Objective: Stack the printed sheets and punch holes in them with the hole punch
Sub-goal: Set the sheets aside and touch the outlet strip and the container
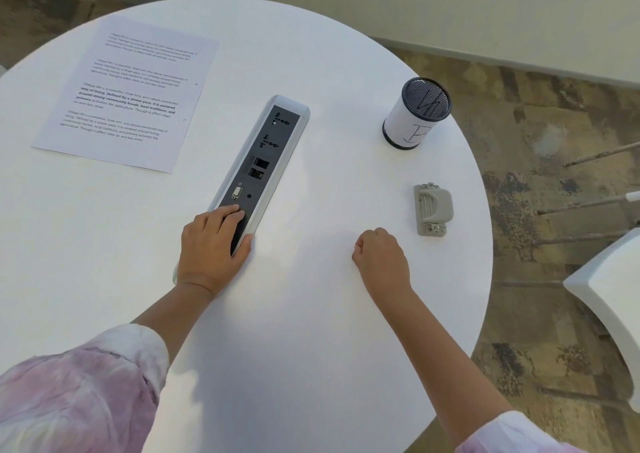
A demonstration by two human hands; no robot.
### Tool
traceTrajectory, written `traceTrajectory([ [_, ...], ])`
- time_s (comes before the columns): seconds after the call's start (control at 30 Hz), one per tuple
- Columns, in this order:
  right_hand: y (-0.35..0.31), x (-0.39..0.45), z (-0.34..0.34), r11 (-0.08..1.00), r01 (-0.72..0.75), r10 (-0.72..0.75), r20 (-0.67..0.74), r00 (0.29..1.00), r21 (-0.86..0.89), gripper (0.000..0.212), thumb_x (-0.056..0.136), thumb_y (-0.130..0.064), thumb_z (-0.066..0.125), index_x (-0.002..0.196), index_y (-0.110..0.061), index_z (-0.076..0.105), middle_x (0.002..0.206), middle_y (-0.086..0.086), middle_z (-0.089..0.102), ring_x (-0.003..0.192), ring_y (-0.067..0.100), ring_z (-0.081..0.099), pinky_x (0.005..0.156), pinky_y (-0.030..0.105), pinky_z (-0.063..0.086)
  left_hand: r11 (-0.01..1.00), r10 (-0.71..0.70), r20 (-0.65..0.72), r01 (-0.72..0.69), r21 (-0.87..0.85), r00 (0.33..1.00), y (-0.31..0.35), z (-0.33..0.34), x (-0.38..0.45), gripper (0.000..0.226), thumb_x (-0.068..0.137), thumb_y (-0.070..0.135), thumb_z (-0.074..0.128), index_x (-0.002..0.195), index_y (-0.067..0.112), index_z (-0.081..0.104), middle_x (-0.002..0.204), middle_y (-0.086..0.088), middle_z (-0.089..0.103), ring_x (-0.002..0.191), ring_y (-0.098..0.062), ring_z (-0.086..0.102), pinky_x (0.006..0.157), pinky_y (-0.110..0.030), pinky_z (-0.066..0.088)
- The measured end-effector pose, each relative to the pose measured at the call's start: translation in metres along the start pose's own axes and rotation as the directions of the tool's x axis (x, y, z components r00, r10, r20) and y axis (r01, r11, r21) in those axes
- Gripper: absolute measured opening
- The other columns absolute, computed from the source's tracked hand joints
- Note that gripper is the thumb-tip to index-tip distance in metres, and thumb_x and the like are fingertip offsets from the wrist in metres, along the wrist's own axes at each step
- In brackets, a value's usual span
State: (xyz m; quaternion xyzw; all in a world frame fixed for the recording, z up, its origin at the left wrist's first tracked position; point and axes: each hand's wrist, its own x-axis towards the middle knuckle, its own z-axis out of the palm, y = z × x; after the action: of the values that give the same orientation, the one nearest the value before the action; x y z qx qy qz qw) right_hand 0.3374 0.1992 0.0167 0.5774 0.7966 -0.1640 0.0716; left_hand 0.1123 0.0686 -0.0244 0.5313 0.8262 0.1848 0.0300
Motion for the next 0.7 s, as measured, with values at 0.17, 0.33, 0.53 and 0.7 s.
traceTrajectory([
  [0.17, 0.009, 0.007, -0.004, 0.982, -0.016, -0.001, 0.091, 0.996, 0.189, 0.012, 0.085, -0.013, 0.049, 0.086, -0.007, 0.060, 0.093, 0.009, 0.059, 0.083, 0.026, 0.057, 0.066, 0.029, 0.038, 1.000, -0.007, -0.002, 0.007, -0.010, 1.000, 0.001, 0.000, 0.000, 0.046, 0.084, 0.041, 0.041, 0.110, 0.009, 0.063, 0.120, -0.005, 0.060, 0.102, -0.026, 0.047, 0.081, -0.043, 0.041],
  [0.33, 0.007, 0.029, -0.046, 0.894, 0.023, 0.028, -0.107, 0.994, 0.448, 0.008, 0.084, -0.017, 0.054, 0.081, -0.014, 0.061, 0.087, 0.008, 0.064, 0.075, 0.018, 0.054, 0.068, 0.025, 0.038, 1.000, -0.008, 0.012, 0.008, -0.009, 1.000, 0.002, -0.002, 0.000, 0.046, 0.085, 0.041, 0.041, 0.110, 0.009, 0.062, 0.121, -0.005, 0.060, 0.101, -0.026, 0.047, 0.080, -0.044, 0.041],
  [0.53, 0.005, 0.078, -0.129, 0.841, 0.136, 0.086, -0.378, 0.922, 0.524, 0.016, 0.086, -0.019, 0.051, 0.083, -0.008, 0.062, 0.072, -0.001, 0.057, 0.059, 0.007, 0.047, 0.050, 0.013, 0.033, 1.000, -0.014, 0.010, 0.014, -0.013, 1.000, 0.002, -0.001, -0.001, 0.047, 0.085, 0.042, 0.040, 0.110, 0.010, 0.063, 0.121, -0.004, 0.060, 0.102, -0.026, 0.048, 0.082, -0.043, 0.040],
  [0.7, 0.006, 0.125, -0.166, 0.870, 0.069, 0.144, -0.387, 0.911, 0.488, 0.019, 0.085, -0.016, 0.047, 0.071, -0.015, 0.058, 0.057, -0.005, 0.045, 0.046, 0.003, 0.038, 0.040, 0.003, 0.030, 1.000, -0.015, 0.014, 0.015, -0.025, 1.000, 0.003, -0.002, -0.001, 0.047, 0.085, 0.041, 0.040, 0.111, 0.009, 0.063, 0.121, -0.005, 0.060, 0.103, -0.026, 0.048, 0.082, -0.043, 0.040],
])
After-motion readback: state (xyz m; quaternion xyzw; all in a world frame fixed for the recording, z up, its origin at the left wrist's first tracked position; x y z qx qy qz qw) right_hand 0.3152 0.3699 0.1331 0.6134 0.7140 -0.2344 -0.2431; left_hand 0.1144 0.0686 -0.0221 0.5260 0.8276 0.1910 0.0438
